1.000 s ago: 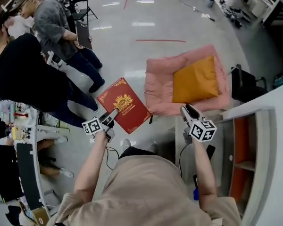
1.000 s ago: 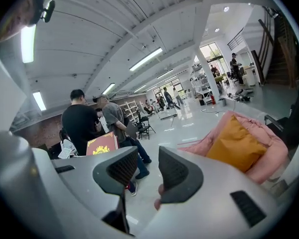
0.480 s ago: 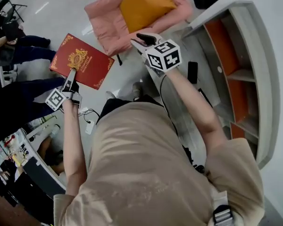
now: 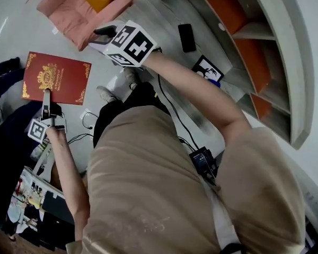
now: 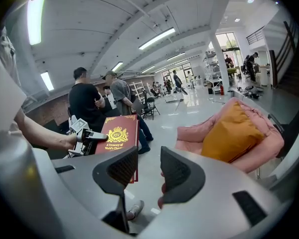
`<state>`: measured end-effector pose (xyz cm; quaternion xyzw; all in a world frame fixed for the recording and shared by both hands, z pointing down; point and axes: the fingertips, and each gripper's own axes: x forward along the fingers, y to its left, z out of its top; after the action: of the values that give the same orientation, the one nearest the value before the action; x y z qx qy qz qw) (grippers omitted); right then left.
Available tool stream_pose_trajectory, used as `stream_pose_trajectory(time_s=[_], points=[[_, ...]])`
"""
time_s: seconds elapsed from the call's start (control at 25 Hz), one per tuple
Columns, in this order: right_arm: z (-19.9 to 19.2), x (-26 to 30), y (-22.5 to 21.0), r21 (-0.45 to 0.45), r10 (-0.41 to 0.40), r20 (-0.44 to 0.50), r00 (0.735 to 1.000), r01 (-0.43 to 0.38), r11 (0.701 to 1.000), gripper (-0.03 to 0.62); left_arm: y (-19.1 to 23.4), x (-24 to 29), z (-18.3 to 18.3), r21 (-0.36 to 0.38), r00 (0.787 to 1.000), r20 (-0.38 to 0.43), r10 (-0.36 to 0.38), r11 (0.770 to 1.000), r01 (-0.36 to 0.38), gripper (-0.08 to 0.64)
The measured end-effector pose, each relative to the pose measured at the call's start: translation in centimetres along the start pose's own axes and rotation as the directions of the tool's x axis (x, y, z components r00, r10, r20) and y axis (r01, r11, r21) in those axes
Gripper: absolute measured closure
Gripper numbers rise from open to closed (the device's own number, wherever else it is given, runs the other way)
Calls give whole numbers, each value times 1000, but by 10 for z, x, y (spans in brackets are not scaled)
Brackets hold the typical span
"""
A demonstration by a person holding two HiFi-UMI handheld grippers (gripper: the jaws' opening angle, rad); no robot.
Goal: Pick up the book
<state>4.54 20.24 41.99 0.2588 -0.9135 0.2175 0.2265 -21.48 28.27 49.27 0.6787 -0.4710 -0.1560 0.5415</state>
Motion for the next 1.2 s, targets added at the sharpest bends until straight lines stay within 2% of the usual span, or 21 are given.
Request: stream_pose_trajectory(time_s=[0.16,0.52,0.72,1.0,1.2], points=[[-11,1,5,9,20,-20,1000,-19,1000,457,10,-6,-8,24,999,-24,29,999,-29,308],[-9,6,11,9,31,-31,999,-31,999,439,7,-2,-18,17,998,-61,17,1000,-16,308],[-6,10,15,3,23,-8,1000,-23,1000,439,7,-2,-19,12,998,-67,19,1000,-19,308],[-9,12,17,-23,5,-28,1000,-6,1000,439,6,-1,-26,17,996,-83,15,1000,-13,308],[-18,10,19,9,21,-32,999,-21,1000,439,6,1,-32,12,996,-89,18,1000,-17,308]])
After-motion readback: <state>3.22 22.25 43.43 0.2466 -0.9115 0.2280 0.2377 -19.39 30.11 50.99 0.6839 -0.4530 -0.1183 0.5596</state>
